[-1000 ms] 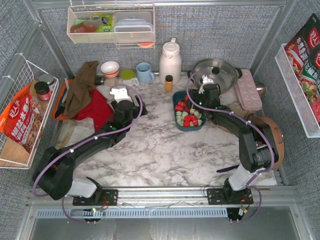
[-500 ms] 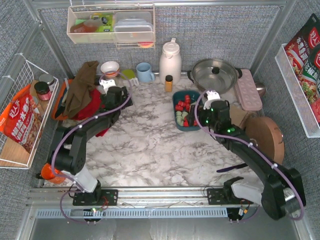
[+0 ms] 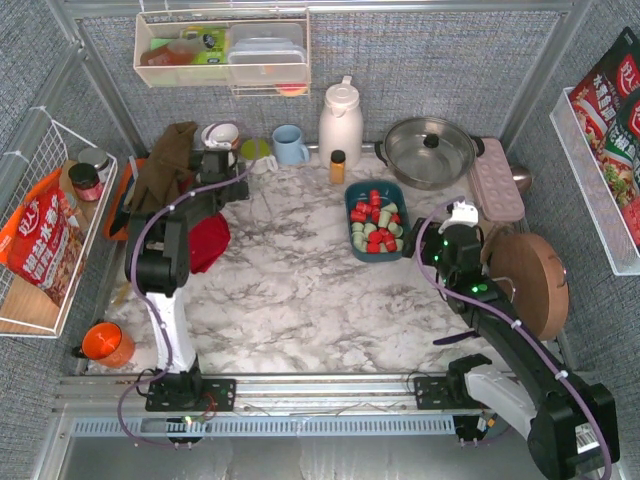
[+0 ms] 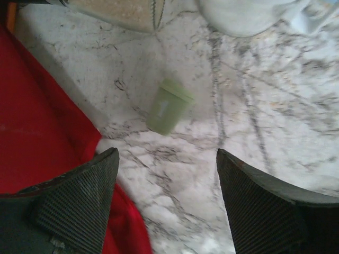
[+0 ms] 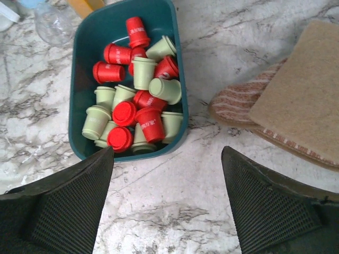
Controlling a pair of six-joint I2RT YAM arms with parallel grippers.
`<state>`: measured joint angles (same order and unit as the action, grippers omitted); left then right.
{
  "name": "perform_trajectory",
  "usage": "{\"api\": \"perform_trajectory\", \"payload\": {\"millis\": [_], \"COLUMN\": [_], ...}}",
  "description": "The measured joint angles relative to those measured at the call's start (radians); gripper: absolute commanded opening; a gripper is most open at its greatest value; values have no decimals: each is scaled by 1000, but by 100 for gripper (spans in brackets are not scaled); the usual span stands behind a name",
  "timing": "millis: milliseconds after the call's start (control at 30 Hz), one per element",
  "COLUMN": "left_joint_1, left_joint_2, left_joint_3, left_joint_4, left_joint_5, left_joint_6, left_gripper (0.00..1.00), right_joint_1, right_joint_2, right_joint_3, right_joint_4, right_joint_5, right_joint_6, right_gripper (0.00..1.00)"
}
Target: Mix the coffee capsules in the storage basket
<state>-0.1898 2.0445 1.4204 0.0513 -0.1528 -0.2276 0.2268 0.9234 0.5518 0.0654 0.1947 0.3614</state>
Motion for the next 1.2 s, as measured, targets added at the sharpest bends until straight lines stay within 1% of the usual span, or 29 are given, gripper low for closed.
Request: {"api": "perform_trajectory", "payload": {"millis": [133, 233, 267, 467, 533, 567, 633, 700, 733, 800, 867, 933, 967, 1067, 1200], "left_joint_1": [35, 41, 42, 43, 45, 46, 48, 49, 48, 48, 48, 48, 48, 48, 48], "left_joint_2": [104, 165, 185, 289, 311, 315, 321, 323, 323, 324, 324, 323, 322, 295, 202], "left_joint_3": [128, 218, 248, 402, 433, 442, 450, 452, 452, 451, 450, 445, 439, 391, 244], "left_joint_4": [-106, -179, -200, -320, -341, -348, -353, -355, -357, -356, -355, -348, -341, -305, -255], "left_joint_5": [90, 154, 169, 179, 175, 173, 174, 175, 175, 179, 179, 181, 182, 187, 208], "left_joint_6": [119, 204, 229, 344, 364, 375, 383, 392, 398, 402, 405, 408, 410, 410, 388], "left_gripper": [79, 70, 69, 69, 64, 59, 47, 45, 42, 35, 24, 17, 14, 13, 10], "right_joint_1": [-3, -4, -4, -4, -4, -4, -4, -4, -4, -4, -4, -4, -4, -4, -4], "right_joint_2": [-1, 5, 8, 14, 17, 20, 27, 35, 40, 47, 49, 49, 49, 49, 51], "right_joint_3": [-1, -1, 0, 10, 10, 10, 10, 11, 11, 12, 15, 16, 16, 16, 17], "right_joint_4": [27, 32, 33, 41, 47, 50, 56, 59, 59, 58, 58, 59, 58, 58, 58], "right_joint_5": [-26, -60, -73, -126, -132, -137, -147, -151, -154, -159, -167, -170, -170, -169, -169], "right_joint_6": [6, 10, 10, 10, 9, 9, 9, 9, 9, 9, 9, 9, 9, 9, 10], "right_gripper": [81, 78, 78, 75, 75, 74, 74, 74, 74, 74, 74, 74, 74, 74, 74]}}
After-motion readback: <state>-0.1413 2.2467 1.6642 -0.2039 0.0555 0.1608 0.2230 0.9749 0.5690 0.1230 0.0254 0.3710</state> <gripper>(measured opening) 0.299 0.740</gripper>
